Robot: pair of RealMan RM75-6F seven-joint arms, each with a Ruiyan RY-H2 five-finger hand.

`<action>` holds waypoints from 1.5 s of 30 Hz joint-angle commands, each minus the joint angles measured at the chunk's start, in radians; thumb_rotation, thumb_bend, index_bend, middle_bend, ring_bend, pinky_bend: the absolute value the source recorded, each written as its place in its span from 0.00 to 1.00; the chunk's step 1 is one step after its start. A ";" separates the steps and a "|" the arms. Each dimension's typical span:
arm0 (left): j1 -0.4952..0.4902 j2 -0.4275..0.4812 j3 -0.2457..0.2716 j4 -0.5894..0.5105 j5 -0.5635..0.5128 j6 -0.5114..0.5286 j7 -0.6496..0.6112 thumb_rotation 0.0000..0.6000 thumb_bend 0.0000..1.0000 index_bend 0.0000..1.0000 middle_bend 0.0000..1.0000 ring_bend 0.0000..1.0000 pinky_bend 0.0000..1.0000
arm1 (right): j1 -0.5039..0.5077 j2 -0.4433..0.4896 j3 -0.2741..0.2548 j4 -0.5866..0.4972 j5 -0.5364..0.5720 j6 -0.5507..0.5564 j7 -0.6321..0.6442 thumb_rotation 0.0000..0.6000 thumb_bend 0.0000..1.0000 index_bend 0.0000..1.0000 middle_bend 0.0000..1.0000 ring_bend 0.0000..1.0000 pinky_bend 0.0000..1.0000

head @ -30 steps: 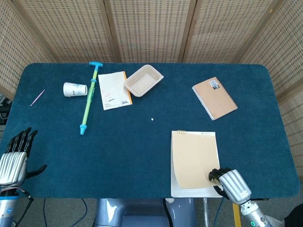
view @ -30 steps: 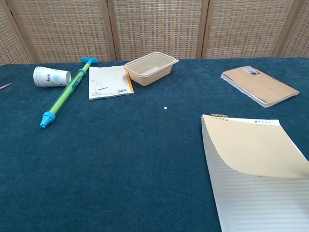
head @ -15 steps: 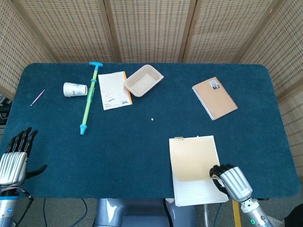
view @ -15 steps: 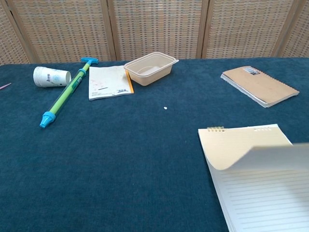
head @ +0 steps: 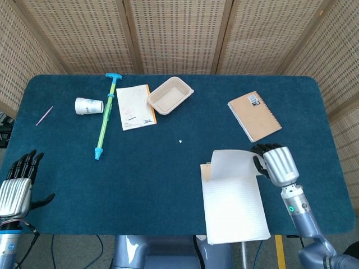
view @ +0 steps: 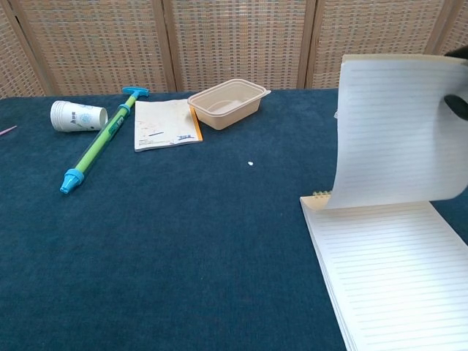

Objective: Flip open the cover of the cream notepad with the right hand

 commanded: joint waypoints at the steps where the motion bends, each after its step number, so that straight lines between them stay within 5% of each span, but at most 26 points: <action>1: -0.005 -0.004 -0.003 0.006 -0.008 -0.009 0.003 1.00 0.12 0.02 0.00 0.00 0.08 | 0.062 -0.011 0.060 0.047 0.066 -0.069 -0.015 1.00 0.70 0.73 0.62 0.62 0.68; 7: -0.020 -0.018 -0.013 0.033 -0.034 -0.036 -0.007 1.00 0.12 0.02 0.00 0.00 0.08 | 0.183 -0.060 0.144 0.192 0.181 -0.204 -0.020 1.00 0.69 0.73 0.62 0.62 0.68; 16: -0.035 -0.026 -0.025 0.053 -0.057 -0.054 -0.008 1.00 0.12 0.02 0.00 0.00 0.08 | 0.314 -0.158 0.173 0.393 0.284 -0.357 -0.044 1.00 0.66 0.69 0.57 0.57 0.66; 22: -0.044 -0.032 -0.026 0.057 -0.075 -0.068 0.004 1.00 0.12 0.02 0.00 0.00 0.08 | 0.355 -0.189 0.159 0.458 0.377 -0.497 -0.087 1.00 0.25 0.08 0.05 0.05 0.18; 24: -0.043 -0.032 -0.025 0.055 -0.075 -0.066 0.005 1.00 0.12 0.02 0.00 0.00 0.08 | 0.355 -0.193 0.163 0.459 0.388 -0.486 -0.082 1.00 0.15 0.00 0.00 0.00 0.08; 30: -0.042 -0.033 -0.021 0.051 -0.069 -0.058 0.009 1.00 0.12 0.01 0.00 0.00 0.08 | 0.353 -0.184 0.178 0.437 0.384 -0.409 -0.055 1.00 0.01 0.00 0.00 0.00 0.06; 38: -0.038 -0.027 -0.018 0.048 -0.061 -0.048 0.000 1.00 0.12 0.01 0.00 0.00 0.08 | 0.330 -0.123 0.181 0.324 0.426 -0.376 -0.108 1.00 0.00 0.00 0.00 0.00 0.06; 45: -0.032 -0.017 -0.014 0.049 -0.067 -0.047 -0.019 1.00 0.12 0.01 0.00 0.00 0.08 | 0.180 -0.022 0.086 0.113 0.387 -0.261 -0.080 1.00 0.00 0.00 0.00 0.00 0.04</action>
